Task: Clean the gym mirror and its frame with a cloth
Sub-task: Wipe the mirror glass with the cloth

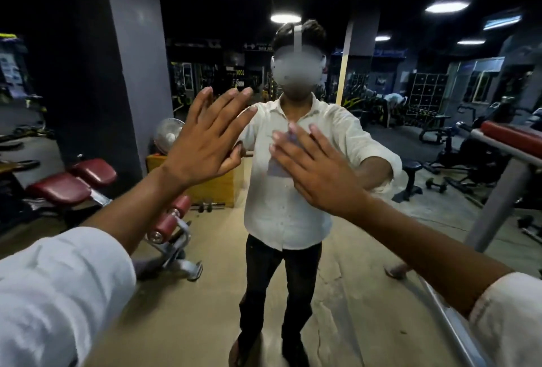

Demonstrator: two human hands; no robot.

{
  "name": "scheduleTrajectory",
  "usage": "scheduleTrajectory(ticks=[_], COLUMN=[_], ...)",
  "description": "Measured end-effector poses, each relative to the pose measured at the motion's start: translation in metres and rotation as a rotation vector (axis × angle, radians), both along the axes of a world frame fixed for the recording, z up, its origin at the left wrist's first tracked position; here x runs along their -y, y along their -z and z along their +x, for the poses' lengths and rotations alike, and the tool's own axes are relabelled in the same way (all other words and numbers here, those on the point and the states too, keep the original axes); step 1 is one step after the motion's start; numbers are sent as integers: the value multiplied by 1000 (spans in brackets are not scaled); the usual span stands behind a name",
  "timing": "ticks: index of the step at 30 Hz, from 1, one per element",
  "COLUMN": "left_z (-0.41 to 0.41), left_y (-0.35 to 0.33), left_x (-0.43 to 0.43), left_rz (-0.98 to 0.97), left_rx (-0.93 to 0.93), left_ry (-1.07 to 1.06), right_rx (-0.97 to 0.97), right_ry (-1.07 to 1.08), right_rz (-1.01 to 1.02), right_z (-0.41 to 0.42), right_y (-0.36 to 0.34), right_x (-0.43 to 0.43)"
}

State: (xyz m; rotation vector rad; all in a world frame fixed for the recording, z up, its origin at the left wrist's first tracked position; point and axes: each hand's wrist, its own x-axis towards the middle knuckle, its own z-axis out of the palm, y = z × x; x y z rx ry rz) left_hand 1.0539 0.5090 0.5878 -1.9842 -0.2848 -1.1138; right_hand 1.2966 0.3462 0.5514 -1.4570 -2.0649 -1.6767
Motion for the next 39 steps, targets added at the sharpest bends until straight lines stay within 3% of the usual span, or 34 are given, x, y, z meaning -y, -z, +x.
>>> scheduleTrajectory(ticks=[2, 5, 7, 11, 13, 15, 18, 20, 21, 24, 26, 34, 36, 39], left_z=[8, 29, 42, 58, 67, 73, 75, 74, 73, 73, 72, 69, 70, 70], left_y=[-22, -64, -91, -118, -114, -104, -84, -67, -59, -34, -18, 22, 21, 22], left_x=[9, 24, 31, 35, 35, 36, 36, 33, 32, 30, 32, 34, 32, 29], left_rz=[-13, -28, -20, -63, -88, -105, -93, -63, -41, -1, -13, -76, -68, -57], left_rx=[32, 103, 116, 203, 243, 265, 254, 215, 187, 132, 131, 142, 154, 163], left_ry=[0, -24, -24, -23, -36, -27, -12, -12, -11, -12, -7, -42, -47, -57], right_rx=[-34, 269, 296, -237, -456, -398, 73, 222, 171, -219, -341, 150, 246, 165], right_ry=[16, -38, -50, -26, -88, -97, -58, -36, -32, -35, -71, -63, -84, -93], right_rz=[28, -128, -46, 417, 496, 455, 116, 13, 76, 357, 370, -138, -193, -20], right_z=[-3, -5, 9, 39, 42, 38, 42, 59, 66, 69, 55, 46, 49, 52], right_y=[-29, -49, -86, -175, -188, -171, -123, -124, -131, -139, -115, 121, 126, 89], right_x=[1, -3, 4, 27, 33, 27, 21, 30, 33, 37, 33, 20, 23, 21])
